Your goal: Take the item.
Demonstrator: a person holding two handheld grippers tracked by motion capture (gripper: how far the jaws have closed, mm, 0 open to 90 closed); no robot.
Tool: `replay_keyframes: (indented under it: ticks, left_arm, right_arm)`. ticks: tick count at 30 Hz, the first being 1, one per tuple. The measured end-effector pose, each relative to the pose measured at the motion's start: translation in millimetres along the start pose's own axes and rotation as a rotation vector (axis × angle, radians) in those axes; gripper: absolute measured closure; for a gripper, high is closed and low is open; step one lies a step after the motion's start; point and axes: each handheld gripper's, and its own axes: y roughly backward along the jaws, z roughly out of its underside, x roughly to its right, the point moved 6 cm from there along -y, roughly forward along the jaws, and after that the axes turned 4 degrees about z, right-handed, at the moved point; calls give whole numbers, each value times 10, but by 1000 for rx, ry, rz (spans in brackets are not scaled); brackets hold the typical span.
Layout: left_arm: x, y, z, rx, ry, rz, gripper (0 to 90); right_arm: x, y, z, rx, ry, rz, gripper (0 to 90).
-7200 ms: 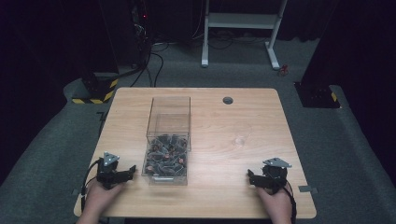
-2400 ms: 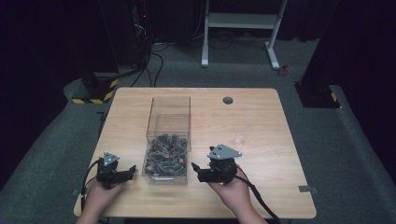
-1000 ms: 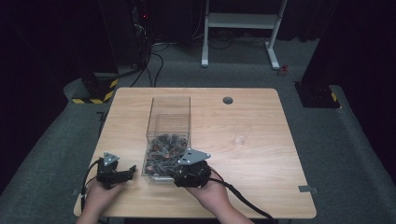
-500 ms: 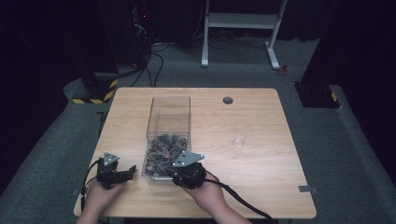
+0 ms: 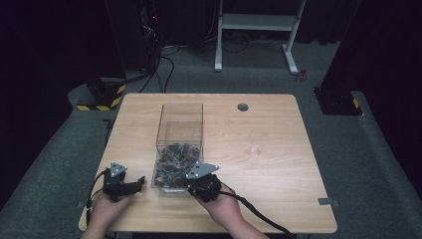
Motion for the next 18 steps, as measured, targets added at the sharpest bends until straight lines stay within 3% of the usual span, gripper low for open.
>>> replay_keyframes:
  ticks: [18]
  left_arm:
    - [0, 0, 0, 0, 0, 0, 118]
  right_arm:
    - [14, 88, -68, 70, 8, 4, 900]
